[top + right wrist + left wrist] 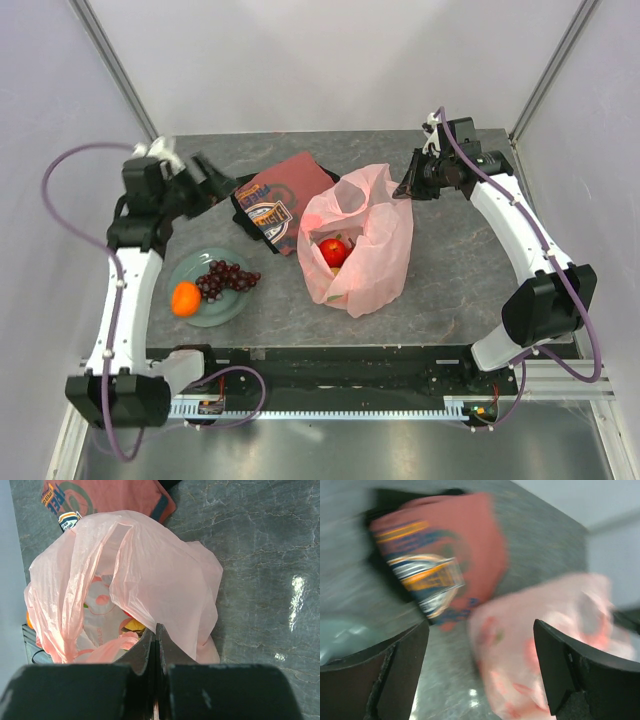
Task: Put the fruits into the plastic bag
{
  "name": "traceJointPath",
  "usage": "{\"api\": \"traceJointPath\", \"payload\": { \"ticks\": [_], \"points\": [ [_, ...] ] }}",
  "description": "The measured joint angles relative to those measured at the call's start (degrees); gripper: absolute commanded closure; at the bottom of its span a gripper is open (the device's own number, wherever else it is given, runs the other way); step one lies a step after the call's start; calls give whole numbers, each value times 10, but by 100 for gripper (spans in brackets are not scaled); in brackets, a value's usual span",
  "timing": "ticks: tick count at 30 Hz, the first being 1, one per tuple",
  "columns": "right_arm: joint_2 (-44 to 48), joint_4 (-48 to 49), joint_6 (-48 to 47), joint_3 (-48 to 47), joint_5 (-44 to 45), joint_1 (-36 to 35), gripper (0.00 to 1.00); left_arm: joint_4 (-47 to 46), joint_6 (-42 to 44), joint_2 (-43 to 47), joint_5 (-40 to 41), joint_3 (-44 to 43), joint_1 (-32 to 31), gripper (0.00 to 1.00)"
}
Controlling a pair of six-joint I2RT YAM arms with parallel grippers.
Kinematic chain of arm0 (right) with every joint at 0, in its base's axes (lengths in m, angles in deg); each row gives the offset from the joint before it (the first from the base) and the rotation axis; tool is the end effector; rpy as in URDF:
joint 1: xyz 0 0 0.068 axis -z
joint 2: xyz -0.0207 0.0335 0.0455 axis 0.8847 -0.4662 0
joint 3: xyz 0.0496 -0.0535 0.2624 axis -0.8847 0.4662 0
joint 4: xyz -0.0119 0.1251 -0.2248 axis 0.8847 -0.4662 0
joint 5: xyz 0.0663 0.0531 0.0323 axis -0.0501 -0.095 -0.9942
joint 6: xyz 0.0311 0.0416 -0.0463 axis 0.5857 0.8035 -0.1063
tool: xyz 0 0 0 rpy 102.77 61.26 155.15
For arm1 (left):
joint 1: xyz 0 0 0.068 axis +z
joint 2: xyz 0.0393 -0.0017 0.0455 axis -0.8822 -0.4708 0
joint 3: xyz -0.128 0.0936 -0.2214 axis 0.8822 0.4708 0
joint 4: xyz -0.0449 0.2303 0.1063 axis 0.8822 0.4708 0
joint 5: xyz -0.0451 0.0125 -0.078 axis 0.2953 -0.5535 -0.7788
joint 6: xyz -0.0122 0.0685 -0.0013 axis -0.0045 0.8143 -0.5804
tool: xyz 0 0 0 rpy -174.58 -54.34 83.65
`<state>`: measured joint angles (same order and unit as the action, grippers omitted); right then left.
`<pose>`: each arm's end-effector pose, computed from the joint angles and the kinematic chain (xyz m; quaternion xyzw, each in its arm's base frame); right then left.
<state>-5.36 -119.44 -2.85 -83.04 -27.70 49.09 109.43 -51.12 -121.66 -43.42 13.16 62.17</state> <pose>0.3344 0.0973 0.3372 0.0444 0.9209 0.2674 0.2802 0.2547 -0.0193 0.3811 -0.1241 0.8275 -0.2855 0.4673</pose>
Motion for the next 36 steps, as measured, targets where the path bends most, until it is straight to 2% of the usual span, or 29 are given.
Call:
{"api": "traceJointPath", "payload": {
  "ticks": [4,9,13,20,36],
  "points": [
    [0,5,1,3,0,0,100,89,-35,79,114,87,100,1],
    [0,11,2,6,0,0,100,194,-58,144,220,142,141,1],
    [0,13,6,8,0,0,100,238,-69,177,273,173,162,1],
    [0,27,10,8,-3,0,100,267,-83,177,284,250,204,1],
    [0,44,13,11,-5,0,100,271,-167,134,254,279,245,1]
  ]
}}
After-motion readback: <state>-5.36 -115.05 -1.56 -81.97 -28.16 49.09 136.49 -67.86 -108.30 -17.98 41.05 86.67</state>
